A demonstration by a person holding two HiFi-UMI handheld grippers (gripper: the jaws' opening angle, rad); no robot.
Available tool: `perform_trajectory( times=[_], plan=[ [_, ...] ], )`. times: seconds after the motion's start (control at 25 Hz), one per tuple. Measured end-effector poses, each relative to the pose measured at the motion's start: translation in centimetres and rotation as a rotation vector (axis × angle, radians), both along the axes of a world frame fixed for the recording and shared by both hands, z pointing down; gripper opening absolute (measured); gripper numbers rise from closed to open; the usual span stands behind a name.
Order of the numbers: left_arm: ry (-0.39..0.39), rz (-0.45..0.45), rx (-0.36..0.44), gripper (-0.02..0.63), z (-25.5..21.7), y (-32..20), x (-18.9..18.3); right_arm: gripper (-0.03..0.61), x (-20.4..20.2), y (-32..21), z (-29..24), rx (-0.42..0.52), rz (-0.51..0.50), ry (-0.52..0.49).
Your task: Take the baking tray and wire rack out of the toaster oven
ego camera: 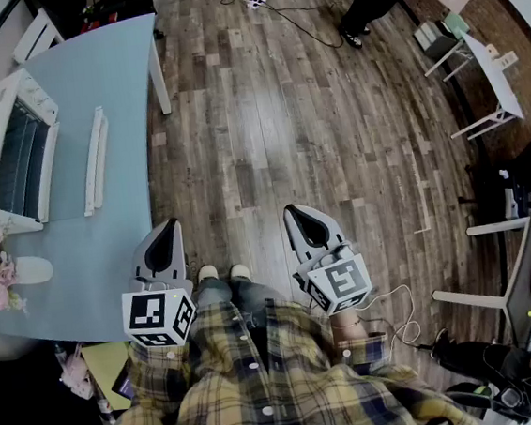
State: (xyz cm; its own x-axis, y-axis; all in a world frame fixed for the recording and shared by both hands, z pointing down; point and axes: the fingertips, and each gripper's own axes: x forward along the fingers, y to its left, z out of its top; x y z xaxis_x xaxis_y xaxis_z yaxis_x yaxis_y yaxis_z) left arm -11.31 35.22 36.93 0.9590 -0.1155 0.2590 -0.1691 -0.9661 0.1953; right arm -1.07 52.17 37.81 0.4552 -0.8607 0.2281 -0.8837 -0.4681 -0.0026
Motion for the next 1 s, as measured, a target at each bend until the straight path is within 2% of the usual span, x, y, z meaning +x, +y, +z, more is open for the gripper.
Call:
perform_trajectory(
  times=[0.24,0.36,0.44,0.56,0.76,1.0],
  plan=[
    [0.036,-0.006,-0.022,-0.008,-0.4,1.5,0.9,0.009,1.4,2.1,-1.3,0.157,0.012,-0.093],
    [0.056,-0.004,-0.056,0.056,-0.6,1.6,1.5,0.098,2.3,2.3,-1.2,0.213,0.013,-0.169],
    [0.067,-0.012,-0.081,0.071,-0.6,1.1,2.2,0.118,3.0,2.1,-1.2,0.245,0.012,-0.213],
    [0.076,-0.027,-0.113,0.111,-0.3,0.0,3.2,0.167,4.4,1.1,-0.8,0.273,0.011,-0.264],
    [0.087,-0.050,-0.123,0.164,0.2,-3.4,5.8,0.195,7.5,-1.6,-0.3,0.306,0.016,-0.312],
    [0.108,-0.104,-0.142,0.225,0.0,-9.7,10.1,0.229,13.0,-7.5,-0.7,0.327,-0.009,-0.337]
  ],
)
